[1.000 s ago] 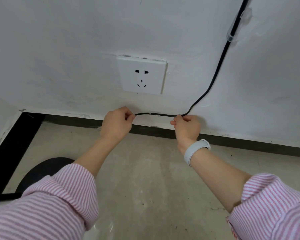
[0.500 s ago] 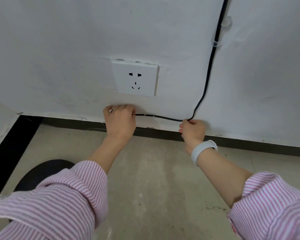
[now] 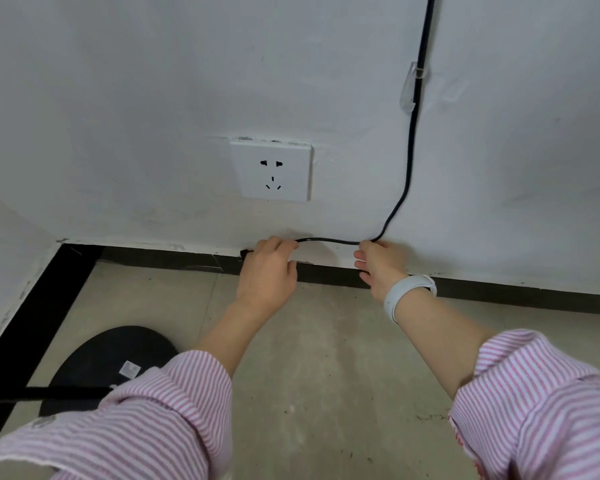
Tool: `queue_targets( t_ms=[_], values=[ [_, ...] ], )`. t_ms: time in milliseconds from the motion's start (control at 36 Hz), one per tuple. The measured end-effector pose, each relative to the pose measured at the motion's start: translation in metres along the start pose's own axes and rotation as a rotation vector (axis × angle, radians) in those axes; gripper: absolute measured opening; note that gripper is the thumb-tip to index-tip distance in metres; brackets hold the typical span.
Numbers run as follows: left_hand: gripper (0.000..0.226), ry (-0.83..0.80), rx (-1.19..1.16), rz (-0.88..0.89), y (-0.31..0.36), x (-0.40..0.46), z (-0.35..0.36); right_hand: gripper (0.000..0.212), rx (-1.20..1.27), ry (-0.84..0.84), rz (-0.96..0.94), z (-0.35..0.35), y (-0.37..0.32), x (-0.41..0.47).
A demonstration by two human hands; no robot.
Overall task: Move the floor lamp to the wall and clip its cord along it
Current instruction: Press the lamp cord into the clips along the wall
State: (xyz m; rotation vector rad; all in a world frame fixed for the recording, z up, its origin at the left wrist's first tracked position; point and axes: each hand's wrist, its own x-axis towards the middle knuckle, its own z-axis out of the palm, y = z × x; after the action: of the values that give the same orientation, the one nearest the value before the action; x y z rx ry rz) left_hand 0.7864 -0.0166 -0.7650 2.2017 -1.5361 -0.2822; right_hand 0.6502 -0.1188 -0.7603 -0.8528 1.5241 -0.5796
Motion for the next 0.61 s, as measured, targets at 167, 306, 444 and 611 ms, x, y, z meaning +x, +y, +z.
queue_targets(
  t_ms=[167, 306, 444, 611],
  values=[
    [0.04, -0.077, -0.074, -0.174, -0.003, -0.001, 0.013, 0.025, 0.104, 0.108, 0.014, -0.011, -0.001, 0.006],
    [0.033, -0.166, -0.971, -0.835, -0.001, 0.011, 0.003, 0.028, 0.045, 0.114, 0.006, -0.02, -0.002, 0.009],
    [0.03, -0.006, -1.724, -1.081, -0.003, 0.018, -0.002, 0.023, 0.019, 0.1, 0.004, -0.018, -0.002, 0.011],
    [0.03, 0.178, -1.949, -1.195, 0.005, 0.022, -0.014, 0.031, -0.027, 0.091, -0.01, -0.015, 0.003, 0.012]
  ],
)
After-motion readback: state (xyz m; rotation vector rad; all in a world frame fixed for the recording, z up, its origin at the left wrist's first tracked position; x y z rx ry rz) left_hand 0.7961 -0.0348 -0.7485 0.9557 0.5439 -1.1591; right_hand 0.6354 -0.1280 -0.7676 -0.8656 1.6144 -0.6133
